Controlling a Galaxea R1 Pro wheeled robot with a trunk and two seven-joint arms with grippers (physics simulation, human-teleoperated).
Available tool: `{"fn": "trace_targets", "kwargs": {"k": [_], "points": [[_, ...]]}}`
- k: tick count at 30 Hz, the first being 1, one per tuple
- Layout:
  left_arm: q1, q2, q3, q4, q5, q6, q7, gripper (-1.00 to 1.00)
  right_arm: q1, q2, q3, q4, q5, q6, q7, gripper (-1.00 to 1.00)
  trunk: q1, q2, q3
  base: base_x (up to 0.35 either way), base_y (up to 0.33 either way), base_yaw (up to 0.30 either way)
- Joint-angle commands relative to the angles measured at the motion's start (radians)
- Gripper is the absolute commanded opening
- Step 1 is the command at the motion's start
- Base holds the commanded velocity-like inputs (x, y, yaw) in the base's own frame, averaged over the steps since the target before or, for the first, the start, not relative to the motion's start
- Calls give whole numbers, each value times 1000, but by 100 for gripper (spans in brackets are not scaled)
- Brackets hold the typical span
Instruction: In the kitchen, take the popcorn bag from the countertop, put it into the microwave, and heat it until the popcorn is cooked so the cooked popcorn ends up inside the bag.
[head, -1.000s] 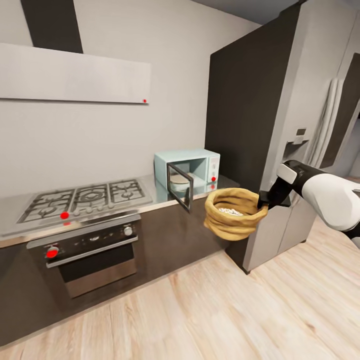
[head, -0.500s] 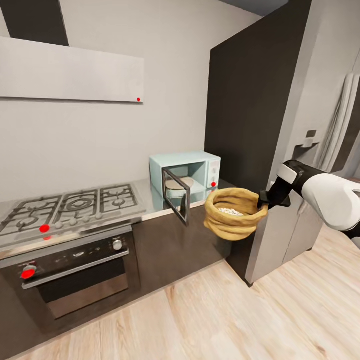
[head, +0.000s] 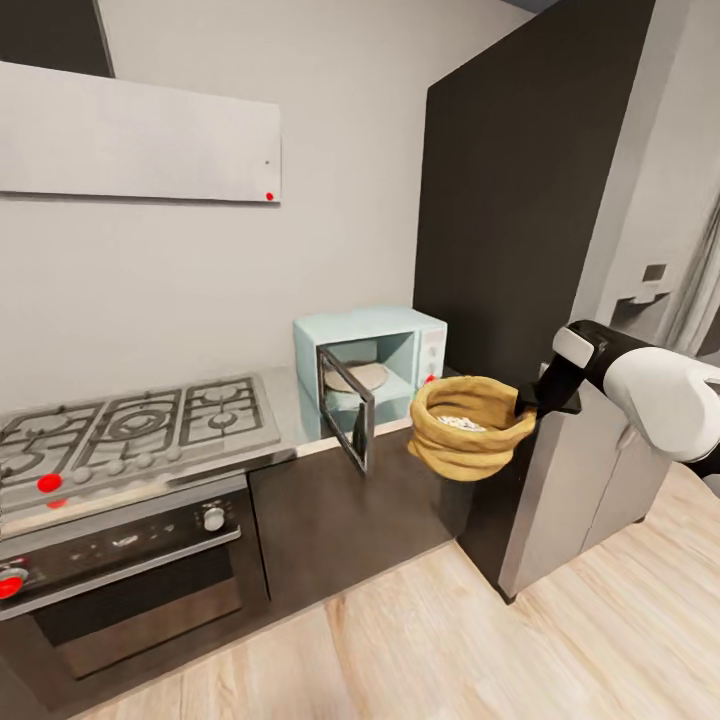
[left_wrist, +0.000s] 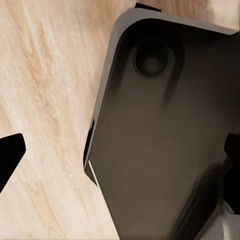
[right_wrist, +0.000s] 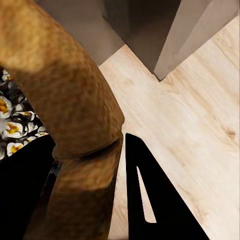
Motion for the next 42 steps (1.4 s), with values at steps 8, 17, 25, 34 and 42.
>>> {"fn": "trace_targets", "kwargs": {"k": [8, 17, 25, 34, 42], "points": [[-1, 0, 3, 0, 0, 2, 2, 100, -1, -1, -8, 2, -5, -1, -10, -100, 1, -1, -1, 277, -201, 252], [-1, 0, 3, 0, 0, 2, 2, 100, -1, -1, -7, 2, -5, -1, -10, -100, 1, -1, -1, 253, -220, 216], [-1, 0, 3, 0, 0, 2, 2, 100, 1, -1, -7, 2, -4, -2, -8, -100, 1, -1, -1, 172, -150, 12], [-1, 0, 2, 0, 0, 2, 2, 100, 2, -1, -8, 2, -4, -2, -9, -100, 1, -1, -1, 4, -164, 138], [-1, 0, 3, 0, 0, 2, 2, 100, 2, -1, -8, 2, -4, -2, -9, -100, 1, -1, -1, 0, -291, 266]]}}
